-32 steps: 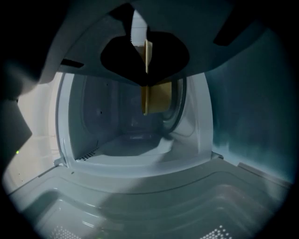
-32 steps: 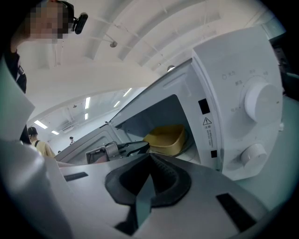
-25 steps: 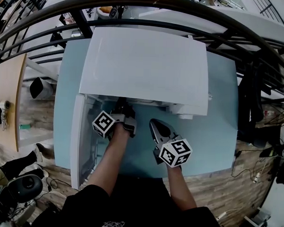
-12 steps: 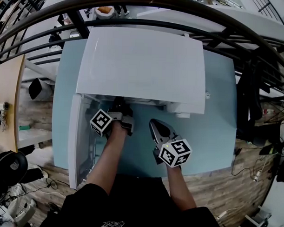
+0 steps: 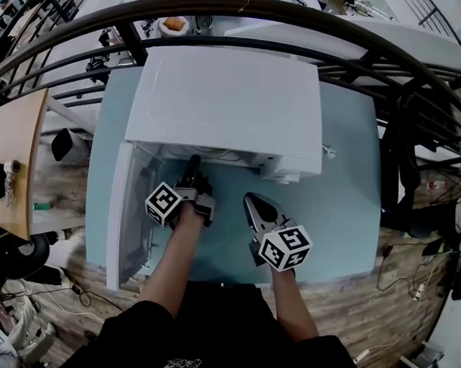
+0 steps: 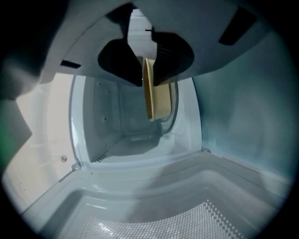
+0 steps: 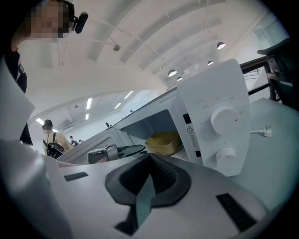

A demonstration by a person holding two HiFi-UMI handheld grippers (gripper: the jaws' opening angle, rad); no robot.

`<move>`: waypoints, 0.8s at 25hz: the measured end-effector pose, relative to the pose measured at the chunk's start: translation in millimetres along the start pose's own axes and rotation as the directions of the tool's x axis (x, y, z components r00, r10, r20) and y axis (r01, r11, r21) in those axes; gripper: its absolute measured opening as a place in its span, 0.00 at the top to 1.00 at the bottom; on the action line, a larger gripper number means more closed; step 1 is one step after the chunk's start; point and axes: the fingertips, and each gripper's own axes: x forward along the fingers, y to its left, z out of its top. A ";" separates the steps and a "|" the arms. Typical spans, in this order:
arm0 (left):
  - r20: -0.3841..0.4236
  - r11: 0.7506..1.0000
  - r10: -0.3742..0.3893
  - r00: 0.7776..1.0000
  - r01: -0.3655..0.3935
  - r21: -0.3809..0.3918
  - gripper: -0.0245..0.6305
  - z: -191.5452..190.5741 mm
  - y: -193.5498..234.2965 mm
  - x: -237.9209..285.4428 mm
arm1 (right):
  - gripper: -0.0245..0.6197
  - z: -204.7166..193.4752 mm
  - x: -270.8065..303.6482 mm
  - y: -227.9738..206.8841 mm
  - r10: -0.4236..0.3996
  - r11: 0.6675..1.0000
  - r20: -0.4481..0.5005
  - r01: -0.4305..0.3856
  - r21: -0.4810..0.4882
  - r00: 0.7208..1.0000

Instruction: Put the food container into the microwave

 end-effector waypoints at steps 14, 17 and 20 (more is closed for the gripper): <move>-0.086 0.950 -0.002 0.996 0.028 0.310 0.95 -59.8 -57.2 -105.3 | 0.95 15.6 -87.0 47.5 0.053 0.995 0.096 -0.045 -0.088 0.994; -0.094 0.919 0.011 0.996 0.027 0.393 0.95 -64.4 -74.7 -128.8 | 0.95 22.2 -102.0 57.8 0.038 0.995 0.106 -0.028 -0.095 0.994; -0.095 0.878 0.002 0.995 0.044 0.477 0.95 -82.0 -88.3 -154.2 | 0.95 21.6 -128.5 61.3 0.037 0.993 0.131 -0.021 -0.118 0.991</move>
